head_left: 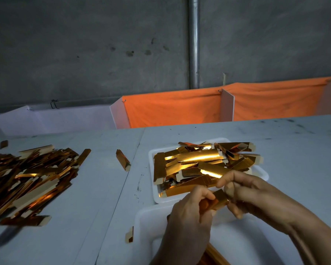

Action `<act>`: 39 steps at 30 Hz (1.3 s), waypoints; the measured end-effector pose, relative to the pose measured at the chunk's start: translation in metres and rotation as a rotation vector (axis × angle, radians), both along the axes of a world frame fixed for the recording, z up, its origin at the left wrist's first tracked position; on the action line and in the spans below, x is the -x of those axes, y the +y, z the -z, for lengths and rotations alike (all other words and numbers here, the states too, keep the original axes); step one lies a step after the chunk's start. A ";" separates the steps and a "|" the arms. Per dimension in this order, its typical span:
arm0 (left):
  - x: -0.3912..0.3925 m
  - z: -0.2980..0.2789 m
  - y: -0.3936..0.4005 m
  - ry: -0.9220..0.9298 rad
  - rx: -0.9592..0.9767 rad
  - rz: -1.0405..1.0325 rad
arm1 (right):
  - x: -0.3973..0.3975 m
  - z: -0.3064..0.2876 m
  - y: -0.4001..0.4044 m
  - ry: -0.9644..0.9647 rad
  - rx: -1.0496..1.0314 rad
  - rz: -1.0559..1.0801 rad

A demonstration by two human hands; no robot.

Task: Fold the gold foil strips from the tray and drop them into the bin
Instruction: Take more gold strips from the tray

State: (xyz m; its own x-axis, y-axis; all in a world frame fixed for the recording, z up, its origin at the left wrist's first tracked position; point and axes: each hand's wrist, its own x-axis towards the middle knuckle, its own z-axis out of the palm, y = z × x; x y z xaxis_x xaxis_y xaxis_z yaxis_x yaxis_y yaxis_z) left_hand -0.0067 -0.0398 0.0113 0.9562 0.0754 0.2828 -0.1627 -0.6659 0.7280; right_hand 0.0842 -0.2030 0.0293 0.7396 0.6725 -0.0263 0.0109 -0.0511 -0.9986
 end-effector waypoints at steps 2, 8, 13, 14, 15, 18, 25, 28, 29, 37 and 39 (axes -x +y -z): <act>0.000 -0.001 0.002 0.008 0.049 -0.003 | -0.001 -0.001 -0.002 0.146 -0.110 -0.029; 0.000 -0.001 0.002 0.017 0.038 0.020 | -0.002 0.002 0.002 0.291 -0.136 -0.016; 0.000 0.000 0.002 0.018 0.019 0.029 | -0.001 -0.001 0.001 0.279 -0.088 -0.032; 0.000 0.000 0.001 0.021 0.018 0.033 | -0.001 -0.001 0.001 0.264 -0.076 -0.032; 0.001 0.000 0.002 0.025 0.022 0.037 | -0.001 -0.002 0.001 0.253 -0.065 -0.031; 0.001 -0.001 0.003 0.047 0.075 0.045 | -0.001 -0.003 0.000 0.263 -0.066 -0.011; 0.001 -0.001 0.003 0.054 0.074 0.051 | -0.002 -0.001 0.000 0.155 0.017 0.007; 0.000 0.001 0.003 0.009 0.010 0.054 | -0.001 0.000 0.001 0.033 0.070 0.019; 0.000 0.002 0.003 -0.008 -0.014 0.056 | -0.001 0.001 0.002 -0.003 0.090 0.019; 0.000 0.009 0.005 -0.041 -0.088 0.086 | -0.003 0.001 -0.001 -0.051 0.112 -0.056; 0.000 0.007 0.006 -0.018 -0.049 0.081 | -0.003 0.000 -0.003 0.000 0.057 -0.070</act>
